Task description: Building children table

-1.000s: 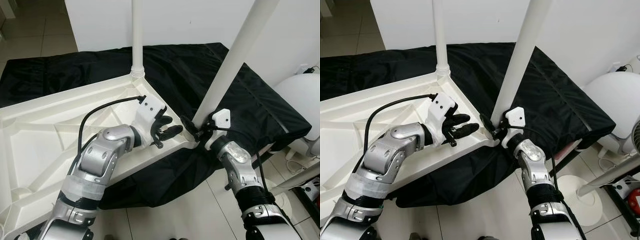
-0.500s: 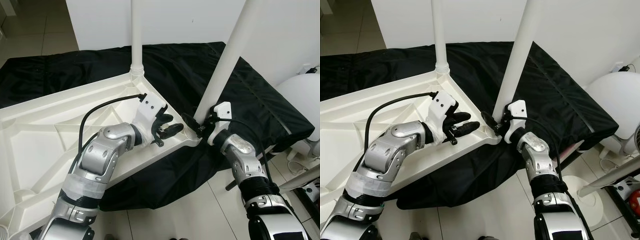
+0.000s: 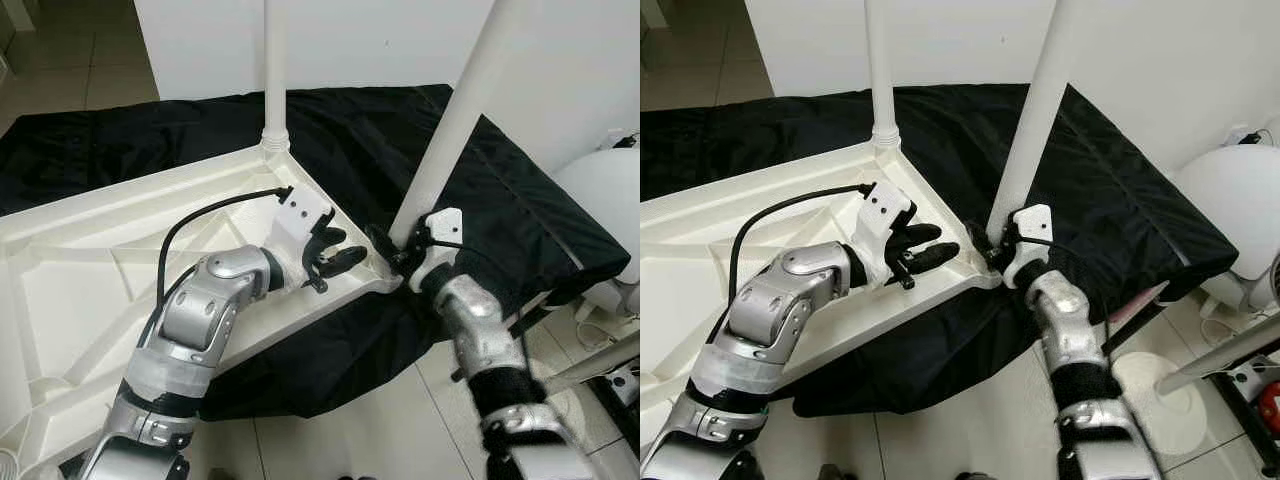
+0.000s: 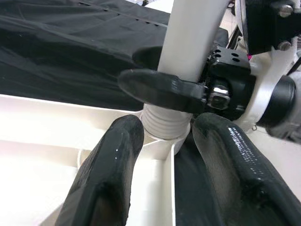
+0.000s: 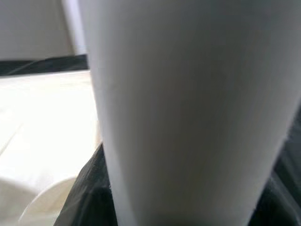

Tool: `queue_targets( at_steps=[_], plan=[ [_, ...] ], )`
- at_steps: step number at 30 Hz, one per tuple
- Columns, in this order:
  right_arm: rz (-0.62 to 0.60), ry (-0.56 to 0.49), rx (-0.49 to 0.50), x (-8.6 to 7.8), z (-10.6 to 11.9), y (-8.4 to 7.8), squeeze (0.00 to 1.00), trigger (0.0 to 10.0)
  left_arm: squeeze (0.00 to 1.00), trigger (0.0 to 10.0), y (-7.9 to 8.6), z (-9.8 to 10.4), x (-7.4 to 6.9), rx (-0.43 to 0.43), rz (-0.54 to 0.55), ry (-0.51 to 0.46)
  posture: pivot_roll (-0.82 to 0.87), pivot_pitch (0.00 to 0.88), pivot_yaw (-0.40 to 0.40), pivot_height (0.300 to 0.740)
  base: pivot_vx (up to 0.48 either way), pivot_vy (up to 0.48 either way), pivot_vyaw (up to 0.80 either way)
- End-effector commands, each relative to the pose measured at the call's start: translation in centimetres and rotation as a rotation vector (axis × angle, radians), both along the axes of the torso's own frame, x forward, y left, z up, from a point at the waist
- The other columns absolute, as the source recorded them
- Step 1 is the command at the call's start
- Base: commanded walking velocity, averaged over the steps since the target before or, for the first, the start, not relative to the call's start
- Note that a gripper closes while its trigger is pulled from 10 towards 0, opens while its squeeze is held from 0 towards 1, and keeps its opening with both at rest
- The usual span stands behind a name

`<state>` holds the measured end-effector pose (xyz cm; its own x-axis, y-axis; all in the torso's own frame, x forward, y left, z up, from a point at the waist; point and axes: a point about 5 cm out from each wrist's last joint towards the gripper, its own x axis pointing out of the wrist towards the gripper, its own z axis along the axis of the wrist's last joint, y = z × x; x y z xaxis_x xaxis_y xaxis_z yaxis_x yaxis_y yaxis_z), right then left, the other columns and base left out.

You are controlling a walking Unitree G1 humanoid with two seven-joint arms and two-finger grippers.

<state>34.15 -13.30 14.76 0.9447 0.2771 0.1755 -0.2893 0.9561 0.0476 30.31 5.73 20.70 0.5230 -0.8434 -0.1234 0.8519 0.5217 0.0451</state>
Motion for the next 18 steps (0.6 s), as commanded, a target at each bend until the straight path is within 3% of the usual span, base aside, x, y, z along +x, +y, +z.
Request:
queue_targets(
  at_steps=[1,5,8,11,17,18],
  plan=[
    [-0.183,0.167,0.083,-0.3,-2.8,-0.6,0.0,10.0,0.0,10.0,0.0,0.1,0.1,0.0,0.077,-0.016,0.06,0.091,-0.041,0.74,0.0,0.0,0.0],
    [-0.363,0.173,0.163,-0.4,-2.5,-0.2,0.0,10.0,0.0,10.0,-0.1,0.1,0.1,-0.002,0.075,-0.015,0.05,0.084,-0.046,0.74,0.0,0.0,0.0],
    [-0.43,0.176,0.21,-0.5,-2.2,0.5,0.0,10.0,0.0,10.0,-0.1,0.0,0.1,-0.003,0.075,-0.015,0.05,0.08,-0.052,0.74,0.0,0.0,0.0],
    [-0.369,0.168,0.198,-0.4,-1.8,1.7,0.0,10.0,0.0,10.0,-0.3,0.0,0.1,-0.01,0.072,-0.014,0.04,0.073,-0.056,0.74,0.0,0.0,0.0],
    [-0.309,0.116,0.17,-0.6,-1.3,1.6,0.0,10.0,0.0,10.0,-0.5,0.1,0.1,-0.016,0.069,-0.016,0.04,0.062,-0.06,0.74,0.0,0.0,0.0],
    [-0.292,0.085,0.167,-0.6,-0.9,1.3,1.0,10.0,0.0,10.0,-0.5,0.1,0.1,-0.017,0.069,-0.018,0.05,0.058,-0.061,0.74,0.0,0.0,0.0]
  ],
)
